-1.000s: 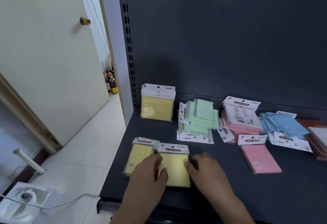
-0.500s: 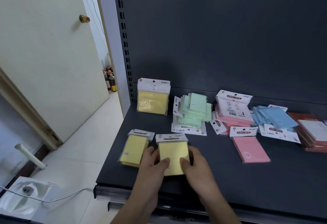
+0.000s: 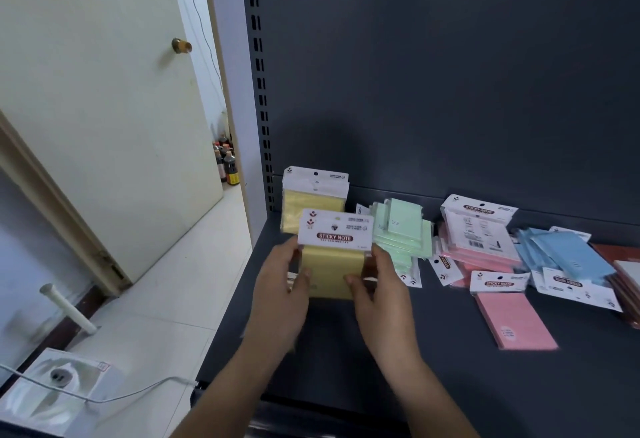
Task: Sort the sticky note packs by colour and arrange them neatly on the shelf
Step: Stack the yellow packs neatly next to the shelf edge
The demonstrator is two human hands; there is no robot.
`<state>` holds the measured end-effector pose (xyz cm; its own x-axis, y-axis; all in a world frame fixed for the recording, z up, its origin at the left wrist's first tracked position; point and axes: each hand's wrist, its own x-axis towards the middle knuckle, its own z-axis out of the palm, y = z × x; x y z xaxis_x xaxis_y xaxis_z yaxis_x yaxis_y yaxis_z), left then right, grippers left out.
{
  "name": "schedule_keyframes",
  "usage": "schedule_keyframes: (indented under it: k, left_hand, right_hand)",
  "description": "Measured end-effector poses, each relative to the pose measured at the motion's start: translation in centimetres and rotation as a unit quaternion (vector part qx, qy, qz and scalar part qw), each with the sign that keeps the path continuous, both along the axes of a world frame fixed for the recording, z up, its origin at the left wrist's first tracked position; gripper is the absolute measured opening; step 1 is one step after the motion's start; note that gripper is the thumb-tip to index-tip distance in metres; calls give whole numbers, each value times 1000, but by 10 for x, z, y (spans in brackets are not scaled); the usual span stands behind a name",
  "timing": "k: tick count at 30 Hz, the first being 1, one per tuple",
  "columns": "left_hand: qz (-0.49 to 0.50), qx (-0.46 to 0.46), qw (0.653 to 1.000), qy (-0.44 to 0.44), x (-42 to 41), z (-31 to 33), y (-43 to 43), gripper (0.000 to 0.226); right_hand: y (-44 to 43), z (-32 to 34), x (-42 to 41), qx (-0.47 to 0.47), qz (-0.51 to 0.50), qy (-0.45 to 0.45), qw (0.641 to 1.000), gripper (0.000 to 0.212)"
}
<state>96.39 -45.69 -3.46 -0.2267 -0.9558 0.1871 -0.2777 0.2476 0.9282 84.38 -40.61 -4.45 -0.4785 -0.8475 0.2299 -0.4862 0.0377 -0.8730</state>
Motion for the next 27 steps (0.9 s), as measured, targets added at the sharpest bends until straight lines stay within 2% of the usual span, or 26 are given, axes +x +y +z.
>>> schedule_keyframes:
  k: [6, 10, 15, 18, 23, 27]
  left_hand:
    - [-23, -54, 997, -57, 2, -2, -67, 53]
    - [-41, -22, 994, -98, -4, -21, -105, 55]
    - [-69, -12, 989, -131, -4, -46, -126, 57]
    - [-40, -44, 990, -128, -3, -57, -125, 45]
    - [-19, -51, 994, -90, -4, -70, -128, 30]
    - [-11, -31, 998, -62, -4, -72, -135, 25]
  right_hand:
    - [-69, -7, 10, -25, -4, -26, 999, 40]
    - [-101, -32, 15, 5, -46, 1, 999, 43]
    - [-109, -49, 16, 54, -59, 63, 995, 50]
    - [-113, -54, 16, 57, -117, 153, 980, 55]
    - [-122, -57, 9, 50, -126, 43, 990, 43]
    - [-123, -61, 8, 17, -129, 14, 991, 26]
